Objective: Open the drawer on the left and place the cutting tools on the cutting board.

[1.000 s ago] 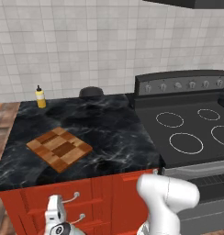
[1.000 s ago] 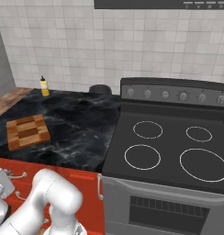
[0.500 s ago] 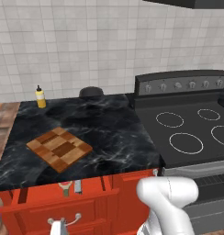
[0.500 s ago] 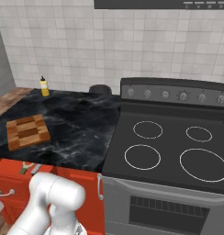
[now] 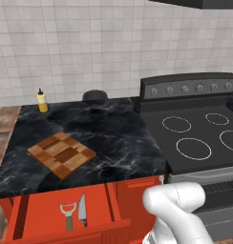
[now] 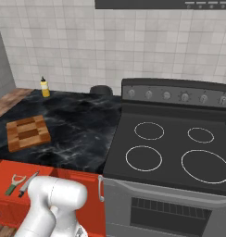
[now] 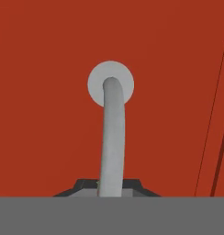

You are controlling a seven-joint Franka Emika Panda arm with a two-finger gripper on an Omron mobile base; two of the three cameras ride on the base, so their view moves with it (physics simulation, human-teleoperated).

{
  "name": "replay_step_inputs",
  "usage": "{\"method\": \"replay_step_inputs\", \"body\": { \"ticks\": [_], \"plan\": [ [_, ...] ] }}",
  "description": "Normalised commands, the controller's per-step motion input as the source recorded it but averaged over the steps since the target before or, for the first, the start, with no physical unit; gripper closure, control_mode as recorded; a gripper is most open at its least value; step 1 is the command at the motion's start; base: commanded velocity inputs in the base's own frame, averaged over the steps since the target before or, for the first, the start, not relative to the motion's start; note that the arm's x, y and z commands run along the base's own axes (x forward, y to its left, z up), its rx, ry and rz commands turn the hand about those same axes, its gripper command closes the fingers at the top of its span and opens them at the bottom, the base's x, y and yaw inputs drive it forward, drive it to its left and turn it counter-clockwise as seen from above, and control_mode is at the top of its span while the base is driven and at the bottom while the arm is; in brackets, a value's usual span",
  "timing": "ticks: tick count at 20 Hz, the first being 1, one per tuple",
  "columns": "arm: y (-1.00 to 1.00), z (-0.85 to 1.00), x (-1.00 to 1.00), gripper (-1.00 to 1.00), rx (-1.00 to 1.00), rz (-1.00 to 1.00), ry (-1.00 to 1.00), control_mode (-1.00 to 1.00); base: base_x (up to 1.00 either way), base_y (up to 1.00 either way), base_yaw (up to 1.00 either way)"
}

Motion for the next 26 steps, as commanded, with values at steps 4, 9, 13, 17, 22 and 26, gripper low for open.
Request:
{"method": "replay_step_inputs", "body": {
  "ticks": [4,9,13,17,22,26],
  "plan": [
    [0.0,0.0,-0.81,1.0,0.0,0.0,0.0,-1.0,0.0,0.0,0.0],
    [0.0,0.0,-0.05,-1.0,0.0,0.0,0.0,-1.0,0.0,0.0,0.0],
    [-0.08,0.0,-0.7,-1.0,0.0,0.0,0.0,-1.0,0.0,0.0,0.0],
    [-0.27,0.01,-1.0,-1.0,0.07,0.0,0.0,-1.0,0.0,0.0,0.0],
    [-0.3,0.18,-1.0,-1.0,0.09,0.0,0.0,-1.0,0.0,0.0,0.0],
    [-0.35,0.4,-1.0,-1.0,0.1,-0.04,0.0,-1.0,0.0,0.0,0.0]
  ]
}}
